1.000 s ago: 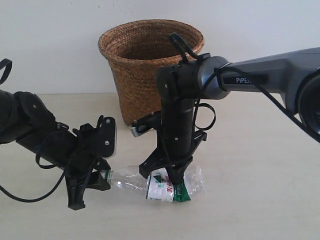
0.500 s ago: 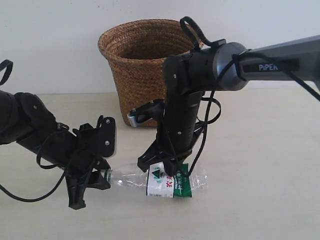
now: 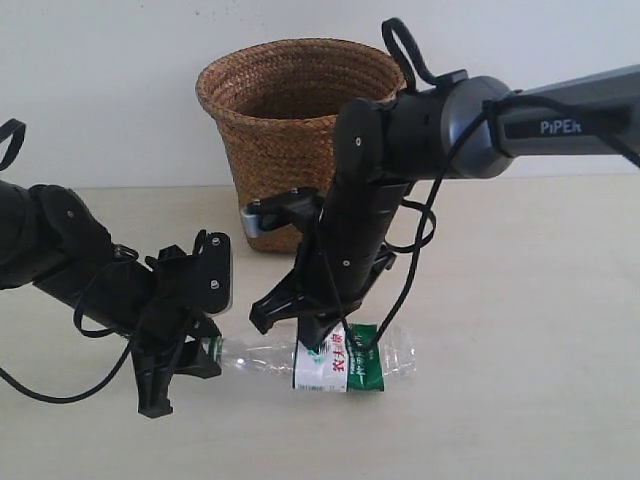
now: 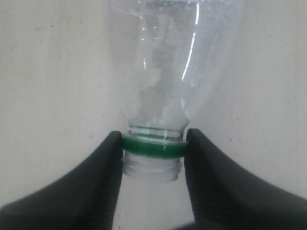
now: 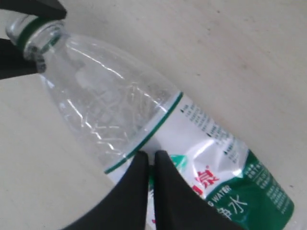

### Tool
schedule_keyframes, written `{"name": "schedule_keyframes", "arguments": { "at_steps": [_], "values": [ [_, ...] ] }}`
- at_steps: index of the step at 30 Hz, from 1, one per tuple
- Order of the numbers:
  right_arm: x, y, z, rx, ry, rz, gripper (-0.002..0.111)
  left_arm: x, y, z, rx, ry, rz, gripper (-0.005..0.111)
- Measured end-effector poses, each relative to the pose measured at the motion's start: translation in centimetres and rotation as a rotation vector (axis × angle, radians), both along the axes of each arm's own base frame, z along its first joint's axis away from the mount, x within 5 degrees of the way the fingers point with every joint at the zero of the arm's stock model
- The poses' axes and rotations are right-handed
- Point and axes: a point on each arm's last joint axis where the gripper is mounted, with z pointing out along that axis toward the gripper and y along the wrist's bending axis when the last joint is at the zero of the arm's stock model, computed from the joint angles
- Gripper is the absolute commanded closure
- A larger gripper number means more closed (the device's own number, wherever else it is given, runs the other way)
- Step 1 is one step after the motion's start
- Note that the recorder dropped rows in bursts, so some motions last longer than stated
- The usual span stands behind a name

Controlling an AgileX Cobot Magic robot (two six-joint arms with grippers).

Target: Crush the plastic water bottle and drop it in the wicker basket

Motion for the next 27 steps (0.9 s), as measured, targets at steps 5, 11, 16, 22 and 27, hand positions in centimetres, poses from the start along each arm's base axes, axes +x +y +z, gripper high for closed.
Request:
{"name": "schedule_keyframes", "arguments": {
  "at_steps": [5,11,16,22,27],
  "values": [
    [0.1,0.5,-1.7,0.008,0.041,0.011,0.108,0.0,0.0,-0.2,0.009,0.000,-0.007,0.103],
    [0.6,0.7,-4.2,-0.002,0.095,-0.003,0.108,0.0,0.1,-0.2,0.014,-0.004,-0.012,0.103],
    [0.7,0.8,-4.9,-0.003,0.120,-0.008,0.108,0.0,0.1,-0.2,0.019,-0.008,-0.018,0.103],
    [0.8,0.8,-5.0,0.000,0.120,-0.008,0.108,0.0,0.1,-0.2,0.019,-0.008,-0.018,0.103],
    [0.7,0.8,-4.0,0.012,0.096,0.003,0.108,0.0,0.1,-0.2,0.019,-0.008,-0.018,0.103]
  ]
}}
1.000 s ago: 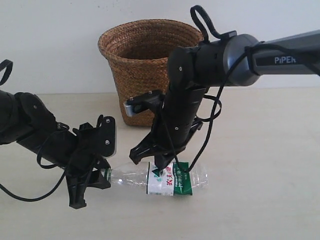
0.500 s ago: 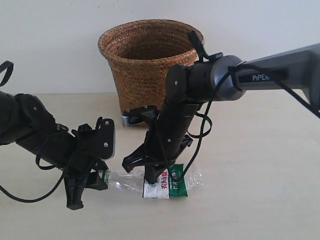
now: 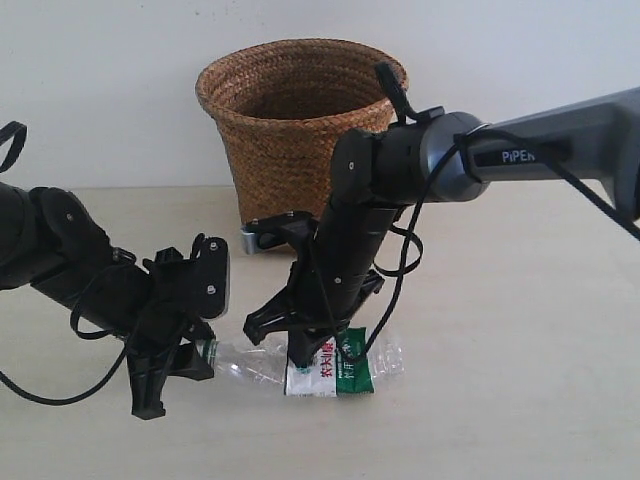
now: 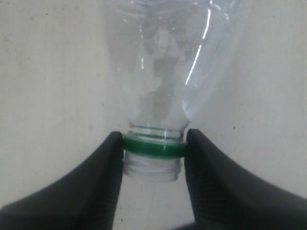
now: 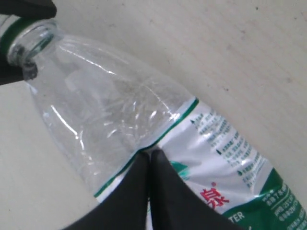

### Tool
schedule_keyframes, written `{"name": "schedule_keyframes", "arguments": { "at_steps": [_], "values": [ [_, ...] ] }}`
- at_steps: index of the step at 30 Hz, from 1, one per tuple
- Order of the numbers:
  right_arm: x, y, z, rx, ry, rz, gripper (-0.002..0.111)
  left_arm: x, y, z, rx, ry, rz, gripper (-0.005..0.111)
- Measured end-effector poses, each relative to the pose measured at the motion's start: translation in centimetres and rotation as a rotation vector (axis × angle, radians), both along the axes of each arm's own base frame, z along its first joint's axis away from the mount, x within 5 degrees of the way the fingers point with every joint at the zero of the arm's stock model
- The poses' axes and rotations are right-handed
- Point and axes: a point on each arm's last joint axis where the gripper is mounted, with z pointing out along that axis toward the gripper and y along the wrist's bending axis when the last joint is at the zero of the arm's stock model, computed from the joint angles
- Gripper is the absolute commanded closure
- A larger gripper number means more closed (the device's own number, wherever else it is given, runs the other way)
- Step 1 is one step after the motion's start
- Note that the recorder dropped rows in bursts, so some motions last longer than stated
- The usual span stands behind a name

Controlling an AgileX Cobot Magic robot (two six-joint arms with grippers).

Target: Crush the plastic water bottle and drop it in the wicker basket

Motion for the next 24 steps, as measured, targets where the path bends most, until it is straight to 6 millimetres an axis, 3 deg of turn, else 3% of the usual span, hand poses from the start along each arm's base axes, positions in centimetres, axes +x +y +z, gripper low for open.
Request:
{"name": "schedule_keyframes", "arguments": {
  "at_steps": [2,6,10,12,17,21,24],
  "values": [
    [-0.1,-0.2,1.5,0.013,-0.045,0.006,0.108,0.0,0.1,0.0,0.000,-0.002,0.003,0.103],
    [-0.8,-1.1,6.5,0.046,-0.157,0.028,0.108,0.0,-0.1,0.1,-0.015,0.002,0.019,0.103],
    [-1.0,-3.2,10.5,0.098,-0.245,-0.016,0.108,0.0,-0.1,0.1,-0.016,0.003,0.021,0.103],
    [-0.6,-5.7,10.3,0.090,-0.255,-0.081,0.108,0.0,-0.1,0.1,-0.018,0.003,0.022,0.103],
    [0.1,-14.3,6.2,0.032,-0.286,-0.337,0.108,0.0,-0.1,0.1,-0.018,0.003,0.022,0.103],
    [-0.7,-20.0,4.5,0.023,-0.367,-0.541,0.108,0.0,-0.1,0.1,-0.017,0.002,0.023,0.103],
    [-1.7,-22.7,4.1,0.032,-0.449,-0.669,0.108,0.0,-0.1,0.1,-0.017,0.002,0.023,0.103]
  ]
}}
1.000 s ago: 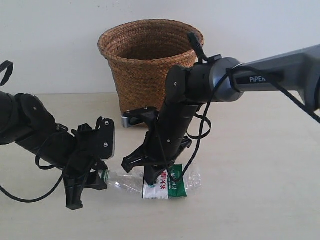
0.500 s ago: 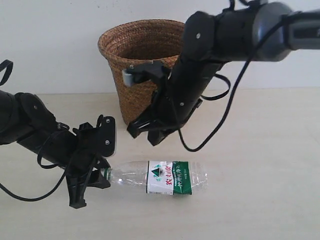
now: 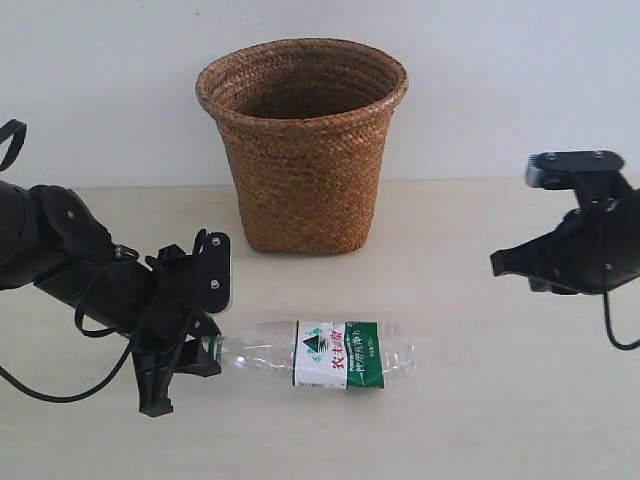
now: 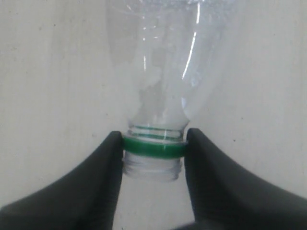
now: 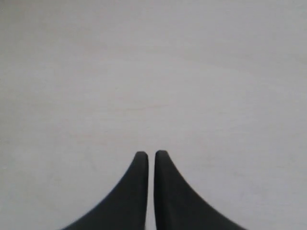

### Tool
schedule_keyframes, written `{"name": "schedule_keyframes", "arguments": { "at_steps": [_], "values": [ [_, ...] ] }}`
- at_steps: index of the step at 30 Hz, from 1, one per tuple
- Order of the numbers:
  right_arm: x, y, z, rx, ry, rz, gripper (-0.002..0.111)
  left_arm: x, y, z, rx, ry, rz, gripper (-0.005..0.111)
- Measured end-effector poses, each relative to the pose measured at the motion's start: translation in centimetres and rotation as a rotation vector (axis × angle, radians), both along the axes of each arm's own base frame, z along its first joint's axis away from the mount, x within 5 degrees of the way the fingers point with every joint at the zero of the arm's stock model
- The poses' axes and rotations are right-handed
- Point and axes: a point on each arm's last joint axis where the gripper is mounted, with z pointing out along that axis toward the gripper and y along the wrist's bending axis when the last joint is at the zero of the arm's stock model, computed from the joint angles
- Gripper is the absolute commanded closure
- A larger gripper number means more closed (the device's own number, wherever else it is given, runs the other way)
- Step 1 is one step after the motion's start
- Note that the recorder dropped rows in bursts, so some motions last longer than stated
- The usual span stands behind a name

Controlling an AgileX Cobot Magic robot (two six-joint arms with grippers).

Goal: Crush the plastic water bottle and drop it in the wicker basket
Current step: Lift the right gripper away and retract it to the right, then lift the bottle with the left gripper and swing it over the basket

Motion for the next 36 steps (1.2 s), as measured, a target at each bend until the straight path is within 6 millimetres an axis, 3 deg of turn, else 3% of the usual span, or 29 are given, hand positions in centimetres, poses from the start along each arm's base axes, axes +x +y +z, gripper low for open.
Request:
{"name": "schedule_keyframes", "arguments": {
  "at_steps": [2,12,17,21,23,30,36],
  "values": [
    [-1.3,-1.6,0.3,0.006,-0.112,-0.105,0.108,0.0,0.0,0.0,0.000,-0.002,0.001,0.103],
    [-8.6,-4.5,1.7,0.060,-0.540,-0.364,0.108,0.1,0.0,0.0,0.001,-0.005,0.002,0.103],
    [-13.2,-4.9,2.1,0.142,-0.846,-0.348,0.108,0.1,0.0,0.0,0.001,-0.005,0.002,0.103],
    [-16.5,-5.2,2.0,0.173,-0.988,-0.334,0.108,0.1,0.0,0.0,0.001,-0.005,0.002,0.103],
    [-17.5,-5.3,2.8,0.196,-1.064,-0.328,0.108,0.1,0.0,0.0,0.001,-0.005,0.002,0.103],
    [-21.1,-4.8,5.0,0.222,-1.119,-0.212,0.108,0.1,0.0,0.0,0.000,-0.006,0.005,0.103],
    [-24.1,-4.9,5.4,0.216,-1.148,-0.173,0.108,0.1,0.0,0.0,0.000,-0.006,0.005,0.103]
  ]
}}
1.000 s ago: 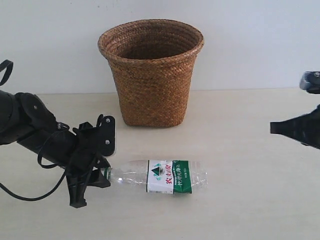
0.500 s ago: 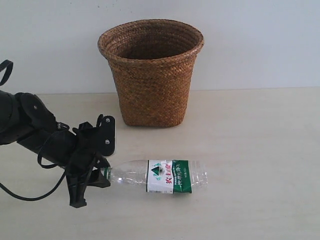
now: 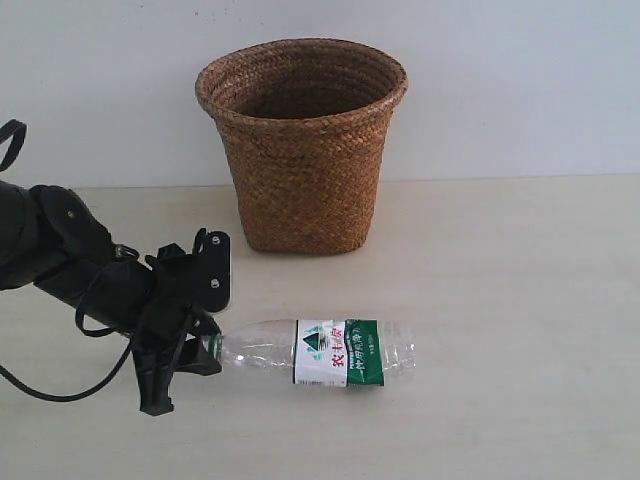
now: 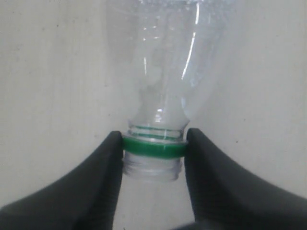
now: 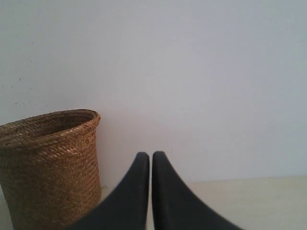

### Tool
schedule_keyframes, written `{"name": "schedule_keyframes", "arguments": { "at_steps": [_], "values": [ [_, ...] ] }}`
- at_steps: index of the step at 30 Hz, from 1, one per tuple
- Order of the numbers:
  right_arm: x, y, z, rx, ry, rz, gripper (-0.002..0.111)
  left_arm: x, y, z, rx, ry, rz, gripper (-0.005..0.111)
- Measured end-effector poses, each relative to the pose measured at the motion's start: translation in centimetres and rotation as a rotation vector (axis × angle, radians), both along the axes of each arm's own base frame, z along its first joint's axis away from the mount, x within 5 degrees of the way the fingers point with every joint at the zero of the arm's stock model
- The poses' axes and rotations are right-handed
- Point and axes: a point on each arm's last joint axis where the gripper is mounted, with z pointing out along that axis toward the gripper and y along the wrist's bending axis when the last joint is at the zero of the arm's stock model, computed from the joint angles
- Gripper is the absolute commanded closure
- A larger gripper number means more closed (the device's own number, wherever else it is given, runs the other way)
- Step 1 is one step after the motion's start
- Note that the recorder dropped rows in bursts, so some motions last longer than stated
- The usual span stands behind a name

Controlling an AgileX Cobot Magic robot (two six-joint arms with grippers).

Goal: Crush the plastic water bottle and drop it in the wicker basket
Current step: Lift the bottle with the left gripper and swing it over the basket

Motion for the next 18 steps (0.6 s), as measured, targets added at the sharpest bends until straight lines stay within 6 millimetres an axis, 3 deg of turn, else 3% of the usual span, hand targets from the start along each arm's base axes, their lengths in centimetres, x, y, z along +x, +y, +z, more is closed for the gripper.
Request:
{"name": "schedule_keyframes", "arguments": {
  "at_steps": [5,18],
  "values": [
    [-2.4,-0.2,-0.4,-0.032,-0.025,0.003,0.108,0.0,0.0,0.0,0.000,0.000,0.000,0.103],
    [-2.2,-0.2,-2.7,-0.073,0.200,0.001,0.108,-0.1,0.0,1.0,-0.031,-0.003,0.049,0.103]
  ]
}}
